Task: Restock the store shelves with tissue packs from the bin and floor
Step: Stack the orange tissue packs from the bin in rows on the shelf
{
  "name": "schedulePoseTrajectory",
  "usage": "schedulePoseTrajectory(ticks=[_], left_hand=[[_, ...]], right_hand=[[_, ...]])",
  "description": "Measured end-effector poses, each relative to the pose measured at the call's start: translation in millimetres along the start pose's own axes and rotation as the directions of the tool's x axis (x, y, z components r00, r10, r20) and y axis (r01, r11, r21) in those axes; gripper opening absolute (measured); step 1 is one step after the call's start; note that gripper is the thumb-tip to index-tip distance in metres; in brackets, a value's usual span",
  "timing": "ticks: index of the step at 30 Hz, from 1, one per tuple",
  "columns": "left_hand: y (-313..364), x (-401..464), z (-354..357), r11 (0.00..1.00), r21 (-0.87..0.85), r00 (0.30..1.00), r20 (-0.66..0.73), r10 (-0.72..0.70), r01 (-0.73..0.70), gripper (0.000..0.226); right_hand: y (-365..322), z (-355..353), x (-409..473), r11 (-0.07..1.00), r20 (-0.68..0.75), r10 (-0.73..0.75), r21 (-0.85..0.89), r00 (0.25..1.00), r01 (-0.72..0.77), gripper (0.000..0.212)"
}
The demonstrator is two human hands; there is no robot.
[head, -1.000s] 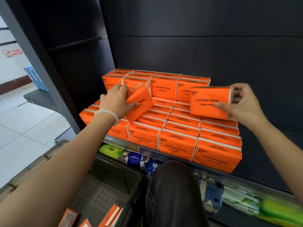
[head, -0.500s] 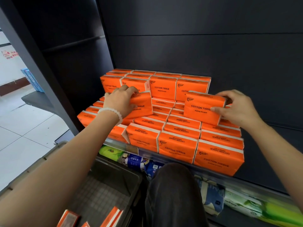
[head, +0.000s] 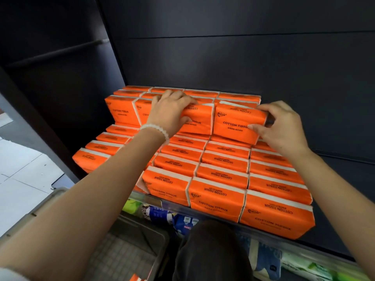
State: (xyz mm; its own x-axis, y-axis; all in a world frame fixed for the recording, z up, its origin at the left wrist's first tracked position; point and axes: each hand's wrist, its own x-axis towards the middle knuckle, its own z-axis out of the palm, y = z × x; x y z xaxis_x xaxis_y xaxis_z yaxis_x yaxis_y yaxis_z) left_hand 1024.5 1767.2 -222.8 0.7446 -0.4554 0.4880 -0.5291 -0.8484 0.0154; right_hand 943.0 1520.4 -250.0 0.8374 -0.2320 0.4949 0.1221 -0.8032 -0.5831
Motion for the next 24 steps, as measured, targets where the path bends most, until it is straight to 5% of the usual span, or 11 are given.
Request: schedulePoseTrajectory(ticks=[4, 9, 14, 18, 21, 24], left_hand=[[-6, 10, 23, 0.999, 0.052, 0.997, 0.071, 0.004, -0.007, 0.052], [-9, 7, 37, 0.992, 0.125, 1.000, -0.008, -0.022, 0.023, 0.053], [-5, -4, 47, 0.994, 0.100, 0.997, -0.062, 0.041, -0.035, 0.048], [1, -13, 42, 0.988, 0.146, 0.998, 0.020, -0.055, 0.052, 0.057], [3, -19, 25, 0.983, 0.177, 0.991, 0.119, -0.066, 0.045, 0.066], [-1, -47, 6, 0.986, 0.142, 0.996, -0.001, -0.089, 0.089, 0.056]], right_hand=[[6, 13, 2, 0.999, -0.024, -0.034, 0.007, 0.999, 0.034, 0.049], [10, 28, 3, 0.995, -0.088, -0.103, -0.017, 0.991, 0.101, 0.045], [13, 33, -1, 0.917, -0.090, -0.308, -0.294, 0.947, 0.270, 0.038], [7, 33, -8, 0.843, -0.007, -0.344, -0.442, 0.939, 0.306, 0.041], [-4, 31, -15, 0.844, 0.011, -0.339, -0.437, 0.941, 0.310, 0.043], [-28, 33, -29, 0.862, -0.006, -0.385, -0.358, 0.923, 0.357, 0.040]])
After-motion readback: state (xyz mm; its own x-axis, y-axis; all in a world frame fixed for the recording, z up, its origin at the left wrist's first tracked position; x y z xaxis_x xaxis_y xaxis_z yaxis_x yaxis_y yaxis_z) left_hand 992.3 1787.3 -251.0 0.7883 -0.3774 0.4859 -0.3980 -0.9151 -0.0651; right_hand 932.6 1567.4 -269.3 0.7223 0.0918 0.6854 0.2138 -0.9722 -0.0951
